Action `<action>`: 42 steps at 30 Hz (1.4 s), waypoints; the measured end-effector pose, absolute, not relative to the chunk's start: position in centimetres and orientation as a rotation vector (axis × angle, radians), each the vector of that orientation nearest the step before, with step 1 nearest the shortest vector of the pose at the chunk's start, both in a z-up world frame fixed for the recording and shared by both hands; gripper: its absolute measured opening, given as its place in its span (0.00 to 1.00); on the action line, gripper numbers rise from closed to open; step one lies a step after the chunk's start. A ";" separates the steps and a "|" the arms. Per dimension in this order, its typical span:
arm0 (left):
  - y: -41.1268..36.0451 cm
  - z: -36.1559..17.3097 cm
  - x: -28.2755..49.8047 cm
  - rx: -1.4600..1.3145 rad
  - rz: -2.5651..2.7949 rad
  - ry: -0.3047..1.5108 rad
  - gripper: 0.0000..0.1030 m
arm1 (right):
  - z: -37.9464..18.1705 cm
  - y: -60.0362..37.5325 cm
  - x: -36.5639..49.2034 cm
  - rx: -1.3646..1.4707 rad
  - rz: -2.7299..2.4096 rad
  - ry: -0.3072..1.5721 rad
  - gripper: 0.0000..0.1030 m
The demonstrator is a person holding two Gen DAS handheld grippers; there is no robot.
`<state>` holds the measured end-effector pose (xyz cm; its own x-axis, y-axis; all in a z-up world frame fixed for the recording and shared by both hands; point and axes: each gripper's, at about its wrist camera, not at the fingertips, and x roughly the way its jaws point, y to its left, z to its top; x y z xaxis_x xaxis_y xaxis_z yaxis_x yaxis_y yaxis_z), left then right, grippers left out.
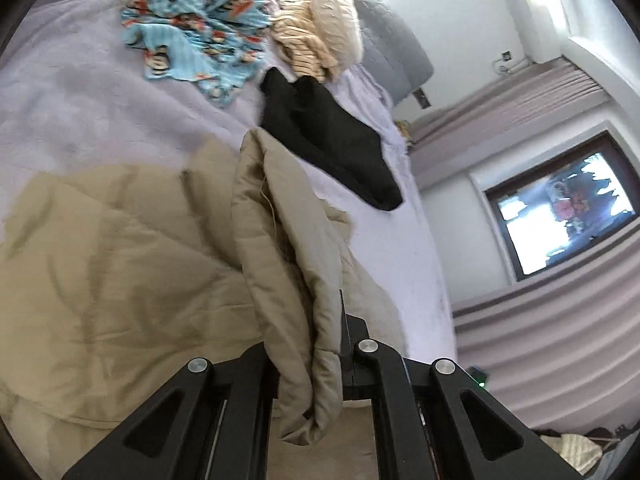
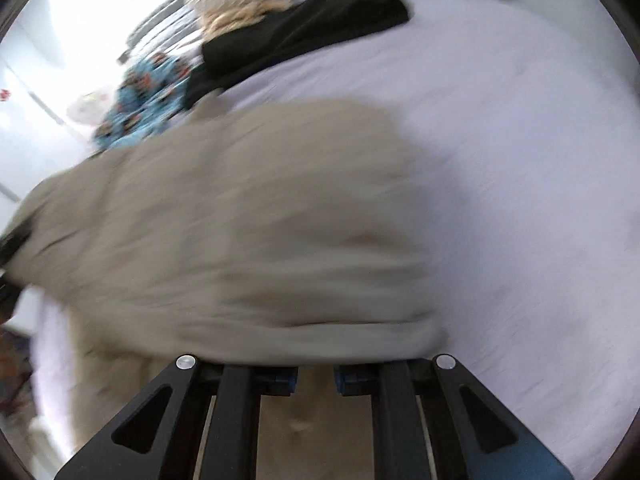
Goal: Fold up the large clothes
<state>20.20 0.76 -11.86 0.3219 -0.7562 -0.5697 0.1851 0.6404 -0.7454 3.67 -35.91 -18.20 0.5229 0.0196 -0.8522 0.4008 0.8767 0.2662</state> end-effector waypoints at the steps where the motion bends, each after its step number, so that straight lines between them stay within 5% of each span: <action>1: 1.0 -13.1 20.1 -0.628 -0.656 1.107 0.08 | -18.0 -36.3 3.6 0.441 -0.254 0.985 0.07; 7: 0.2 -21.6 19.7 -0.473 -0.537 1.276 0.08 | -19.8 -37.1 2.7 0.386 -0.309 1.010 0.00; 11: 0.2 -22.7 19.0 -0.453 -0.529 1.269 0.08 | -20.4 -39.0 1.4 0.567 -0.258 1.043 0.00; 15: -0.3 -22.7 19.4 -0.432 -0.526 1.273 0.08 | -18.7 -40.2 -2.0 0.921 0.000 1.027 0.14; 17: -0.8 -22.3 18.9 -0.420 -0.522 1.272 0.08 | -15.9 -40.2 -3.1 0.918 0.078 0.956 0.28; 19: -1.3 -22.5 19.1 -0.410 -0.515 1.272 0.08 | -14.2 -41.1 -2.7 0.863 0.038 0.919 0.62; 20: -1.6 -23.0 19.1 -0.407 -0.512 1.272 0.08 | -14.1 -41.9 -1.8 0.854 0.006 0.896 0.65; 28: -2.3 -22.5 19.1 -0.381 -0.498 1.273 0.08 | -22.8 -47.4 9.0 1.214 -0.023 0.926 0.63; 29: -2.3 -22.3 19.1 -0.377 -0.497 1.268 0.08 | -23.2 -47.2 9.6 1.238 -0.006 0.935 0.54; 30: -2.3 -22.3 19.1 -0.369 -0.497 1.261 0.08 | -23.0 -46.7 10.2 1.215 0.006 0.943 0.19; 31: -2.2 -22.4 19.1 -0.368 -0.503 1.258 0.08 | -22.2 -46.1 11.0 1.112 -0.006 0.969 0.14; 38: -3.1 -23.1 19.4 -0.370 -0.510 1.255 0.11 | -24.3 -45.7 12.2 0.833 -0.154 1.045 0.12; 42: -1.4 -21.4 18.9 -0.304 -0.443 1.251 0.22 | -23.2 -44.8 12.1 0.730 -0.187 1.049 0.12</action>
<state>18.85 -1.37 -21.36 0.2471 -0.4805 -0.8415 0.1552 0.8768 -0.4551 12.10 -44.82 -23.17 0.5073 0.1929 -0.8399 0.4717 0.7535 0.4580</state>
